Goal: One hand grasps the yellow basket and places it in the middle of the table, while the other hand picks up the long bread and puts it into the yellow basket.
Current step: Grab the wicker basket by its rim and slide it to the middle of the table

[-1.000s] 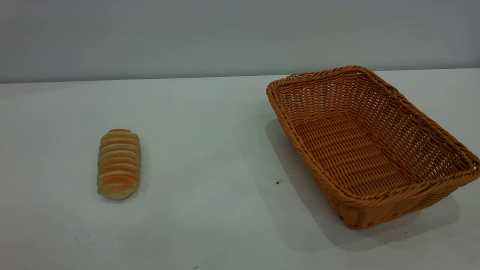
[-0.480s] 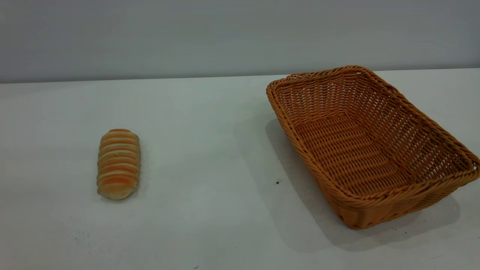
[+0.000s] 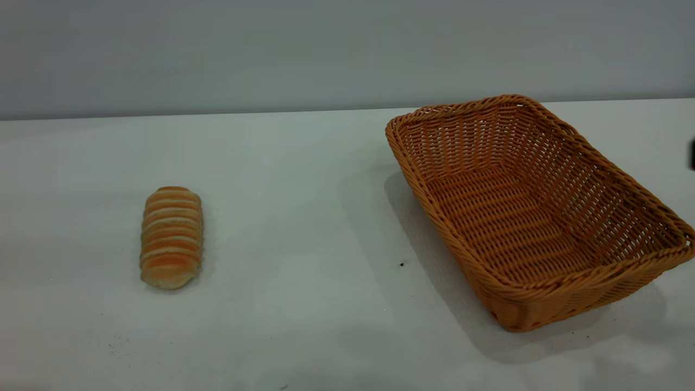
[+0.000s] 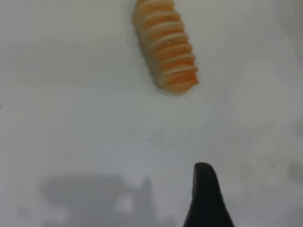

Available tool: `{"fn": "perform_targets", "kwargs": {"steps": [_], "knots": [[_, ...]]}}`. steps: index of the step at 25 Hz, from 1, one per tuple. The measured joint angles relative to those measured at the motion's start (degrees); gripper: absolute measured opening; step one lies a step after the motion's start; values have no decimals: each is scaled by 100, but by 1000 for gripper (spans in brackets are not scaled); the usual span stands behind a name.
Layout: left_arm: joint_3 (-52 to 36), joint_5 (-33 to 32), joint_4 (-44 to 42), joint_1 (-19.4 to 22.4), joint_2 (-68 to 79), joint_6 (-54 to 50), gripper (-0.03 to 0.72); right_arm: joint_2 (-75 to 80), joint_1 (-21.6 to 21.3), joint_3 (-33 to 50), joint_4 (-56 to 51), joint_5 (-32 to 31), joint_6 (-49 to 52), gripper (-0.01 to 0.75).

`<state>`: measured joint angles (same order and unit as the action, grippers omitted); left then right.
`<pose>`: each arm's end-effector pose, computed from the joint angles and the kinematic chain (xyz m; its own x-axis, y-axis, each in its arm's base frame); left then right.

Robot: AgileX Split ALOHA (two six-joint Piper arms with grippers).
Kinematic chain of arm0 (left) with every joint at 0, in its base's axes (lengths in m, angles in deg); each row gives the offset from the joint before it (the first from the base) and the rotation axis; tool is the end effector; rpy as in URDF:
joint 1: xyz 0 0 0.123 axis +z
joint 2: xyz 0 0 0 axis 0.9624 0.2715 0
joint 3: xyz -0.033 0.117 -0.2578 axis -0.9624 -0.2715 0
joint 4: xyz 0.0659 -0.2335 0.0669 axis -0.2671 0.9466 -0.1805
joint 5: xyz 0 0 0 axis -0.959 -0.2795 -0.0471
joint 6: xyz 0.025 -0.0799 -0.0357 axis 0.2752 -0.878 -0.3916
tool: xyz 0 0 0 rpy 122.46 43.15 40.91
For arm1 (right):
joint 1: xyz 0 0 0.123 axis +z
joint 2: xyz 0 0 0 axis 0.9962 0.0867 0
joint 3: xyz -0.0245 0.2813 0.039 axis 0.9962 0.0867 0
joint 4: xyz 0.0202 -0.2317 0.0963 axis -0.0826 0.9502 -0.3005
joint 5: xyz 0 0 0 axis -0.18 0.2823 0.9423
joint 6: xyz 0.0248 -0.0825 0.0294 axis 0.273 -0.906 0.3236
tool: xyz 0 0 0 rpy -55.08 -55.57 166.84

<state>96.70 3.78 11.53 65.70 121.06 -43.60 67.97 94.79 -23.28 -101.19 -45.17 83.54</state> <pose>0.1537 -0.0301 0.2586 -0.7066 -0.1067 -0.6995 0.0546 0.9774 -0.2042 0.2027 0.0527 0.2273 -0.8476 0.4192 -0.3253 0.2654 0.8658 0.4242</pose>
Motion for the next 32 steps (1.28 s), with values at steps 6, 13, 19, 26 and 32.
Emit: {"fn": "perform_targets", "kwargs": {"steps": [6,13,19,26,32], "knots": [[0,28,132,0,-73,89,559,1051,0,-335,-62,279,820,519],[117,-57,137,0,-81,100,559,1859,0,-370,352,645,1827,519],[191,-85,149,0,-86,106,559,2514,0,-370,-186,1161,1699,519],[191,-85,149,0,-86,101,559,3172,0,-381,-868,1631,1128,519],[197,-85,149,0,-86,101,559,3745,0,-387,-1561,1980,565,517]]}}
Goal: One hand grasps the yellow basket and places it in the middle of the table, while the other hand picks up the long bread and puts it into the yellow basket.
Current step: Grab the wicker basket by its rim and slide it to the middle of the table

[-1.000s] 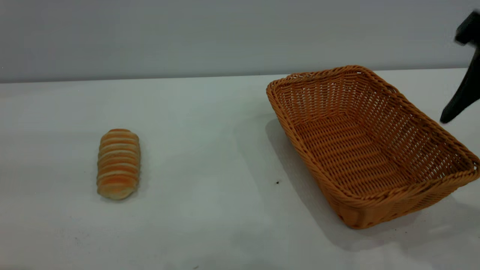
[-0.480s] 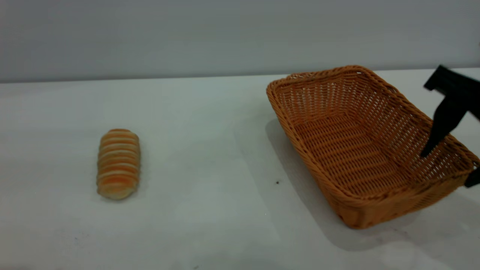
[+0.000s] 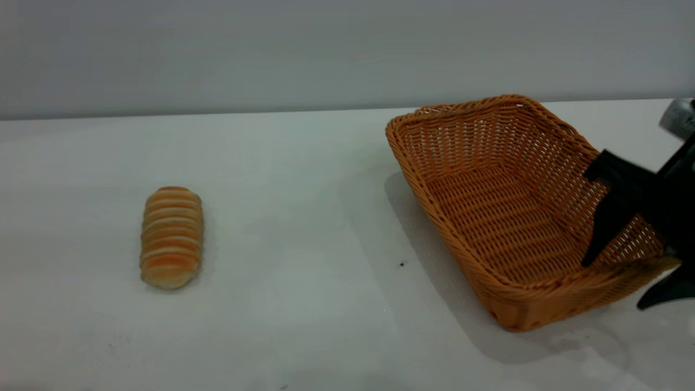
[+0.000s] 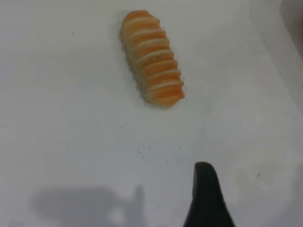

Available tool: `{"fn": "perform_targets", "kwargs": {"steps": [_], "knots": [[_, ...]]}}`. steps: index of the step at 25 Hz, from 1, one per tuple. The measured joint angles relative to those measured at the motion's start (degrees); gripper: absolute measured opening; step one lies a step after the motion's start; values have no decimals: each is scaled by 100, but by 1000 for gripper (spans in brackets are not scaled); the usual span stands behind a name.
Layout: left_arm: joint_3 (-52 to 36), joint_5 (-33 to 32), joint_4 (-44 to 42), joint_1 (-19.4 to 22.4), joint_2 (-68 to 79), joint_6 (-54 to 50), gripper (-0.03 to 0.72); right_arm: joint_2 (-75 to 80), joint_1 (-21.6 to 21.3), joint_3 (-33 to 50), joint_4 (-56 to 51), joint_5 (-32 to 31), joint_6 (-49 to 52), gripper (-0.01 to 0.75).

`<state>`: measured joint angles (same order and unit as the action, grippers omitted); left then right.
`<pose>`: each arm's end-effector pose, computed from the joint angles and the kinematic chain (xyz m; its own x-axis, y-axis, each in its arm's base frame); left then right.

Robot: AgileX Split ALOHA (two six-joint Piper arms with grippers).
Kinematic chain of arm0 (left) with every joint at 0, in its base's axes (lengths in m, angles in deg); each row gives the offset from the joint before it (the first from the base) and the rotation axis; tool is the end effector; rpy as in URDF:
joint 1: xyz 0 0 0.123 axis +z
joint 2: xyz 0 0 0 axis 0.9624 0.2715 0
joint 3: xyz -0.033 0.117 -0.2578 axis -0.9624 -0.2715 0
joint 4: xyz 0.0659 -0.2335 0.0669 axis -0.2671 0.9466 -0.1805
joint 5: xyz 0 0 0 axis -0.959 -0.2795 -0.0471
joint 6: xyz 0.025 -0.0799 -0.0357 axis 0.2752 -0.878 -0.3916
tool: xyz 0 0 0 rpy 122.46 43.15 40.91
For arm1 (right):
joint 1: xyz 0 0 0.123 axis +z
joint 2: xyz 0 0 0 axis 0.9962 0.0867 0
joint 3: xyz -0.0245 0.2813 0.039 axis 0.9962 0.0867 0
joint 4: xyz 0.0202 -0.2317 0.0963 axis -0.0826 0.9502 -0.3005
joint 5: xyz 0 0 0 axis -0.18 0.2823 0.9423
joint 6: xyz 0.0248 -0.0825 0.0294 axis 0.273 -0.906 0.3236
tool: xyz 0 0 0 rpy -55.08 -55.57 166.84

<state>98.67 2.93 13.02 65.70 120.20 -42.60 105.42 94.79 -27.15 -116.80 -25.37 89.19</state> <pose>0.1537 -0.0315 0.2711 -0.6835 -0.1138 -0.7210 0.0700 0.9730 -0.2200 0.2754 0.0606 0.0909 -0.6735 0.7378 -0.0454 0.6870 0.6475 0.3297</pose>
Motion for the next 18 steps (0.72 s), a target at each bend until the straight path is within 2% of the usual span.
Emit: {"fn": "perform_targets", "kwargs": {"steps": [2,4,8,10,11,13,18], "knots": [[0,0,0,0,0,0,559,225,0,-26,-294,91,-252,499],[0,0,0,0,0,0,559,405,0,-46,-553,156,-572,449],[0,6,0,0,0,0,559,557,0,-72,-1080,244,-1119,243],[0,6,0,0,0,0,559,573,0,-160,-1164,297,-1420,112],[0,6,0,0,0,0,559,578,0,-218,-1158,288,-1569,76],[0,6,0,0,0,0,559,593,0,-333,-1045,177,-1817,46],[0,6,0,0,0,5,559,662,5,-905,-992,-241,-2209,45]]}}
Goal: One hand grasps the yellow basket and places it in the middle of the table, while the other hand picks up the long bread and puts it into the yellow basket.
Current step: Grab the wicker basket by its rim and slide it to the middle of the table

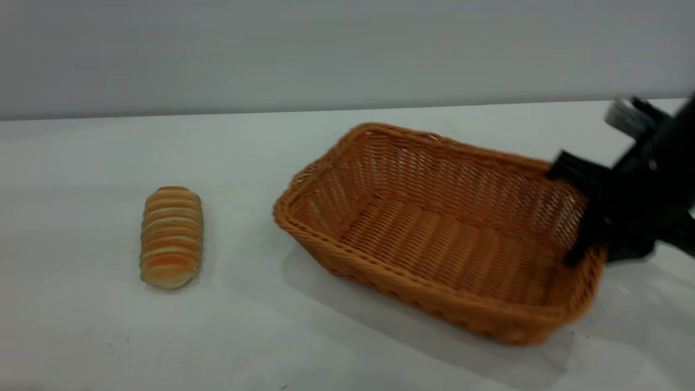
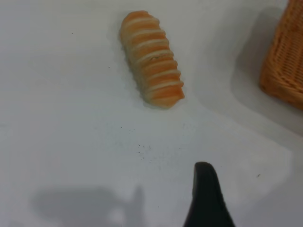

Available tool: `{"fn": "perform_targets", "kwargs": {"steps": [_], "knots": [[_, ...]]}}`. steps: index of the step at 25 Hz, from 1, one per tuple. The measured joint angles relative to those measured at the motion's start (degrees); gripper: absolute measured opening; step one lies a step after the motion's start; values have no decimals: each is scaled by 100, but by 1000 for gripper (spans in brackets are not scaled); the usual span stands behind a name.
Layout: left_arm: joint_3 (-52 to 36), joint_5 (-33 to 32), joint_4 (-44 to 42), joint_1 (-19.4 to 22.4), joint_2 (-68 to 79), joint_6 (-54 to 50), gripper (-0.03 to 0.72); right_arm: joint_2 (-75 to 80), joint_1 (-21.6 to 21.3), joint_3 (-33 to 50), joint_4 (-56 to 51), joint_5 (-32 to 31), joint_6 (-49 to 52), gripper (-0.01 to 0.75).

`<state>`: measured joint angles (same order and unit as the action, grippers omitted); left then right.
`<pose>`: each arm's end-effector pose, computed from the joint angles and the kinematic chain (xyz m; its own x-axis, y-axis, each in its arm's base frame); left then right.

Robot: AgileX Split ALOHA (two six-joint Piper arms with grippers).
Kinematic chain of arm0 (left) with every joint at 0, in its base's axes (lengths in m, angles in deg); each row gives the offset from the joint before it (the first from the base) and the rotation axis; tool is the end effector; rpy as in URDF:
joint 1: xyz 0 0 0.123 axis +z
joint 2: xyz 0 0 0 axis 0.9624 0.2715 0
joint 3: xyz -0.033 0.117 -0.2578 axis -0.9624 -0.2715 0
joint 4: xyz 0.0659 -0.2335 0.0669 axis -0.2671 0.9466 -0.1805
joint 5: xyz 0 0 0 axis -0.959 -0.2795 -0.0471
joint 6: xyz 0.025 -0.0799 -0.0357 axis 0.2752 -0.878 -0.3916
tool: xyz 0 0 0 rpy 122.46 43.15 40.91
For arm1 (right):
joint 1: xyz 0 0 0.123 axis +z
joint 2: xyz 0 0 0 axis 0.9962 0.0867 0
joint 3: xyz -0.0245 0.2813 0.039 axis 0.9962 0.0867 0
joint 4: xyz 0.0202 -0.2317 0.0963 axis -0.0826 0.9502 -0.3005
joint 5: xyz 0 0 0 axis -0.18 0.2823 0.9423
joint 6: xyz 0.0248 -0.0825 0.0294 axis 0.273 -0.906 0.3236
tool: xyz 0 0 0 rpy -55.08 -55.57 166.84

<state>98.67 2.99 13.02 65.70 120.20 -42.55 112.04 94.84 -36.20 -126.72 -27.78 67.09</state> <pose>0.1537 -0.0315 0.2712 -0.6827 -0.1132 -0.7219 0.0707 0.9731 -0.2194 0.3149 0.0733 0.0844 -0.8156 0.5694 -0.1024 0.4979 0.7809 0.3772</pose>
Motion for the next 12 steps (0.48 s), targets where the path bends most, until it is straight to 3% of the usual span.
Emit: {"fn": "perform_targets", "kwargs": {"steps": [12], "knots": [[0,0,5,0,0,0,559,397,661,-1273,51,-506,-1100,46]]}}
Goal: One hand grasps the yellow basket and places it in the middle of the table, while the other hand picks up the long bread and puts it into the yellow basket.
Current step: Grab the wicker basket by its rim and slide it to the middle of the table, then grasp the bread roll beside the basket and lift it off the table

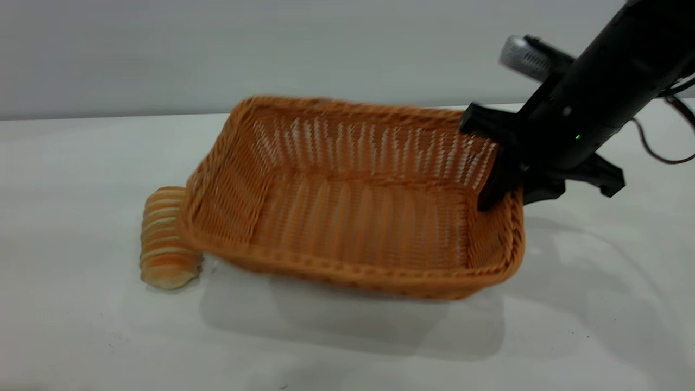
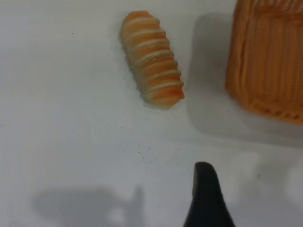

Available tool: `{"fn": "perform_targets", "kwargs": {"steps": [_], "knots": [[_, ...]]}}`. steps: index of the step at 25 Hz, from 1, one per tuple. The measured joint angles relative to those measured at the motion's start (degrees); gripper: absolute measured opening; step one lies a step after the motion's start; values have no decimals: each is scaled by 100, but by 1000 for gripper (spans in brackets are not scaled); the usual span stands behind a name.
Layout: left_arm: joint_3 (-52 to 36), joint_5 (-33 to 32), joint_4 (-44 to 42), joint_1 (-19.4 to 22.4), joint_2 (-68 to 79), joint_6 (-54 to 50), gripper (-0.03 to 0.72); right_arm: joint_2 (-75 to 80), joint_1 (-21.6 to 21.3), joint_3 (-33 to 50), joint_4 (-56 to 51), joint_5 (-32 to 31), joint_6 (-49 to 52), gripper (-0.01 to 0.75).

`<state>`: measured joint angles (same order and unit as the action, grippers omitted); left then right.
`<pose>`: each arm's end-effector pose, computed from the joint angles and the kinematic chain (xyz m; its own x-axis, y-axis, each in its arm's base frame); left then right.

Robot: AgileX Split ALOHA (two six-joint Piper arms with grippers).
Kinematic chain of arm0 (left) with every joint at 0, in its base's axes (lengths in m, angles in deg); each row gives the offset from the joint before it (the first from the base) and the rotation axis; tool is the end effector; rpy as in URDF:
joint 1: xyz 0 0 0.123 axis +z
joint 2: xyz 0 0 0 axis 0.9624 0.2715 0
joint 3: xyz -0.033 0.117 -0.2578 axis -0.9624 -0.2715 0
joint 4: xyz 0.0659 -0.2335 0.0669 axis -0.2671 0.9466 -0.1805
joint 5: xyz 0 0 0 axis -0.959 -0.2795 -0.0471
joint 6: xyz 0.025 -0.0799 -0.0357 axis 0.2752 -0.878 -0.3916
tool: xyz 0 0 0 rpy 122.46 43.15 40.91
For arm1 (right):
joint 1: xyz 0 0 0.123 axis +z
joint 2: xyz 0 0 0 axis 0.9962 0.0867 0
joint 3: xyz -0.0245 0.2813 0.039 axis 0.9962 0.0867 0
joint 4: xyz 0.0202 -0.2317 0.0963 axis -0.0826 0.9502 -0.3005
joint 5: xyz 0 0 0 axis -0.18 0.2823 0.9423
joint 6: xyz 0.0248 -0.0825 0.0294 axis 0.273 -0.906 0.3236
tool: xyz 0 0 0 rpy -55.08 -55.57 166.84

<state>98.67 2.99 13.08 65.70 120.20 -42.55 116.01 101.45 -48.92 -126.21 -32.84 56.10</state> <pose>0.1537 -0.0315 0.2712 -0.6828 -0.1141 -0.7217 0.0704 0.9729 -0.2204 0.3530 0.1288 0.1032 -0.9351 0.2766 -0.2216 0.1617 0.8894 0.4277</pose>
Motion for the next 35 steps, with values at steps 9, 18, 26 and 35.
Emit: {"fn": "perform_targets", "kwargs": {"steps": [9,18,26,35], "knots": [[0,78,132,0,0,0,559,232,77,-92,-164,365,-809,173],[0,658,149,0,87,0,559,123,77,-92,-977,230,-2610,505],[4,1142,570,0,1244,-25,559,-928,77,-92,-967,-256,-3748,585],[35,2262,601,0,2478,-25,559,-1886,77,-92,-403,-640,-3814,585]]}}
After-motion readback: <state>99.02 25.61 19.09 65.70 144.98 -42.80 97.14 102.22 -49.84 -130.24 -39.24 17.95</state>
